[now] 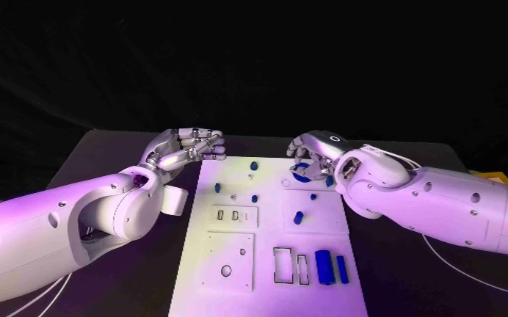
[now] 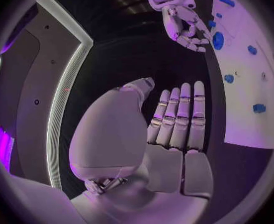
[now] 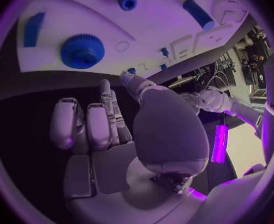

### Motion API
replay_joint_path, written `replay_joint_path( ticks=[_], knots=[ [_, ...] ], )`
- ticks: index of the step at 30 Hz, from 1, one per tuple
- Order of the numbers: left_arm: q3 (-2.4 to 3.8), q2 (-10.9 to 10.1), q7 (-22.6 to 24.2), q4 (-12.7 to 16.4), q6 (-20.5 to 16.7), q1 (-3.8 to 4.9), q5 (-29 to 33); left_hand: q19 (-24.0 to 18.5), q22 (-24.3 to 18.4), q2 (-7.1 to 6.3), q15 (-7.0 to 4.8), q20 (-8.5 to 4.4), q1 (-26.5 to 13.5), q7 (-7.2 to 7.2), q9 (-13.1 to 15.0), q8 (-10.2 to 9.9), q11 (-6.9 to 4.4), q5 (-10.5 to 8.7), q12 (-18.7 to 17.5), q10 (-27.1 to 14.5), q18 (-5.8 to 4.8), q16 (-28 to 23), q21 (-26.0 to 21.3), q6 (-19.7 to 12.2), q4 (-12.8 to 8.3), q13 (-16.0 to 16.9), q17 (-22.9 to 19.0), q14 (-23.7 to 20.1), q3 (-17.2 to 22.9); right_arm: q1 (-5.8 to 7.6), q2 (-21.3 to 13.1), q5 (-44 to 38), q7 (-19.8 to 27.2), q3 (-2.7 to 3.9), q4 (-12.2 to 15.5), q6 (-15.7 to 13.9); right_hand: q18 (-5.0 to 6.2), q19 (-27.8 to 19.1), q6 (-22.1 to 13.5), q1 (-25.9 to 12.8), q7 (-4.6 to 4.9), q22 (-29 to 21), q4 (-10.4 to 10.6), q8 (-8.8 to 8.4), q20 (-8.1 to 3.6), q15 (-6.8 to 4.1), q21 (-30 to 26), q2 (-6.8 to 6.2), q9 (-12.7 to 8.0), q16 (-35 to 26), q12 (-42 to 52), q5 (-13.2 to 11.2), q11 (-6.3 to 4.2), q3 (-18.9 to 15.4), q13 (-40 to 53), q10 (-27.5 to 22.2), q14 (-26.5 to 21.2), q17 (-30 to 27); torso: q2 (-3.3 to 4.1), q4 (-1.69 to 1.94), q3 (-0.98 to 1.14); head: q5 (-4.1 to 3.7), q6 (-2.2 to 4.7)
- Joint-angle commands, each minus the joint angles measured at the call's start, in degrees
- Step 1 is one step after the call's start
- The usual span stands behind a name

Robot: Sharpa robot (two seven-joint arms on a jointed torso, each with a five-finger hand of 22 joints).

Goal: Assemble the parts on the task board

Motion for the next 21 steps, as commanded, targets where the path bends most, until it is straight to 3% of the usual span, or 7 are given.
replay_joint_path(
  ticks=[1, 2, 5, 8, 13, 17, 21],
  knots=[
    [0.04, 0.07, 0.23, -0.02, 1.34, 0.10, 0.21, 0.10, -0.06, 0.34, 0.06, -0.01, 0.35, 1.02, 0.07, -0.38, -0.04, -0.16, -0.14, -0.30, 0.65, -0.36, 0.19, -0.42, -0.24, 0.05, 0.07, -0.26, 0.06, 0.63, -2.23, 7.23, 0.39, 0.11, 1.33, 3.52, -0.24, 0.78, -1.01, -0.61, 0.07, 1.30, 0.65, -0.92, -0.26, -0.56, 0.78, -1.37, 0.13, 0.85, 3.87, 2.40, -0.35, -2.37, 2.83, 3.39, 0.72, 1.07, -0.24, -0.45, 0.13, -0.38, 0.07],
    [0.04, 0.09, 0.23, -0.07, 1.37, 0.09, 0.21, 0.10, -0.06, 0.34, 0.06, -0.01, 0.35, 1.02, 0.07, -0.38, -0.04, -0.16, -0.14, -0.30, 0.65, -0.36, 0.19, -0.42, -0.24, 0.05, 0.07, -0.26, 0.06, 0.79, -2.88, 8.32, 0.50, 0.13, 1.46, 4.63, -0.29, 0.90, -1.92, -0.90, 0.02, 1.65, 1.12, -0.78, -0.28, -0.55, 0.95, -1.61, 0.56, 1.21, 6.73, 3.74, -0.33, -4.72, 5.46, 2.71, 0.76, 1.51, -0.26, -0.51, 0.15, -0.41, 0.07],
    [0.04, 0.19, 0.21, -0.21, 1.41, 0.09, 0.22, 0.10, -0.06, 0.34, 0.06, -0.01, 0.35, 1.02, 0.07, -0.38, -0.04, -0.16, -0.14, -0.30, 0.65, -0.36, 0.19, -0.42, -0.24, 0.05, 0.07, -0.26, 0.06, 1.05, -3.94, 10.02, 0.38, 0.16, 1.29, 6.88, -0.64, 1.98, -5.05, 0.98, 0.11, 3.93, 3.40, 2.27, -0.29, -0.19, 2.13, 0.51, 2.94, 4.50, 21.51, 4.05, -0.38, -13.01, 18.66, -3.14, 1.65, 7.25, -0.33, -0.66, 0.23, -0.52, 0.06],
    [0.04, 0.26, 0.18, -0.34, 1.45, 0.09, 0.23, 0.08, -0.08, 0.36, 0.06, -0.01, 0.33, 0.97, 0.09, -0.37, -0.06, -0.17, -0.10, -0.28, 0.65, -0.39, 0.19, -0.41, -0.32, 0.07, 0.09, -0.27, 0.10, 1.20, -4.38, 11.10, 0.10, 0.17, 0.60, 8.50, -1.16, 3.39, -6.69, 3.51, 0.30, 6.48, 5.86, 4.94, -0.05, -0.31, 3.59, 1.97, 4.31, 6.85, 30.26, 4.69, -0.20, -16.60, 26.01, -6.42, 2.41, 11.82, -0.31, -0.73, 0.38, -0.51, -0.07],
    [0.03, 0.50, 0.11, -0.63, 1.54, 0.08, 0.24, 0.08, -0.08, 0.36, 0.06, -0.01, 0.33, 0.97, 0.09, -0.37, -0.06, -0.17, -0.10, -0.28, 0.65, -0.39, 0.19, -0.41, -0.32, 0.07, 0.09, -0.27, 0.10, 1.28, -4.18, 12.03, -0.09, 0.18, -0.80, 9.68, -1.46, 4.23, -7.78, 5.06, 0.41, 8.00, 7.32, 6.09, 0.07, -0.17, 4.47, 2.45, 4.75, 7.76, 36.76, 6.06, -0.05, -17.69, 32.15, -5.51, 2.72, 13.70, -0.34, -0.44, 0.36, -0.40, -0.18],
    [0.03, 0.59, -0.01, -0.85, 1.55, 0.08, 0.24, 0.08, -0.08, 0.36, 0.06, -0.01, 0.33, 0.97, 0.09, -0.37, -0.06, -0.17, -0.10, -0.28, 0.65, -0.39, 0.19, -0.41, -0.32, 0.07, 0.09, -0.27, 0.10, 1.27, -3.33, 11.38, 0.03, 0.14, -1.82, 9.92, -1.61, 4.65, -7.93, 5.51, 0.46, 8.74, 8.00, 6.59, 0.13, -0.10, 4.92, 2.61, 4.89, 8.39, 39.56, 6.26, -0.01, -18.02, 34.82, -4.78, 2.98, 15.06, -0.21, -0.34, 0.52, -0.16, -0.28],
    [0.03, 0.67, -0.06, -0.98, 1.56, 0.08, 0.24, 0.08, -0.08, 0.36, 0.06, -0.01, 0.33, 0.97, 0.09, -0.37, -0.06, -0.17, -0.10, -0.28, 0.65, -0.39, 0.19, -0.41, -0.32, 0.07, 0.09, -0.27, 0.10, 1.15, -2.46, 11.07, 0.24, 0.08, -2.65, 10.04, -1.79, 5.13, -7.71, 5.85, 0.40, 9.55, 8.42, 7.06, 0.14, -0.11, 5.45, 2.77, 5.01, 8.89, 42.20, 6.43, -0.05, -18.11, 37.47, -3.55, 3.20, 16.17, -0.19, -0.25, 0.52, -0.08, -0.37]
  ],
)
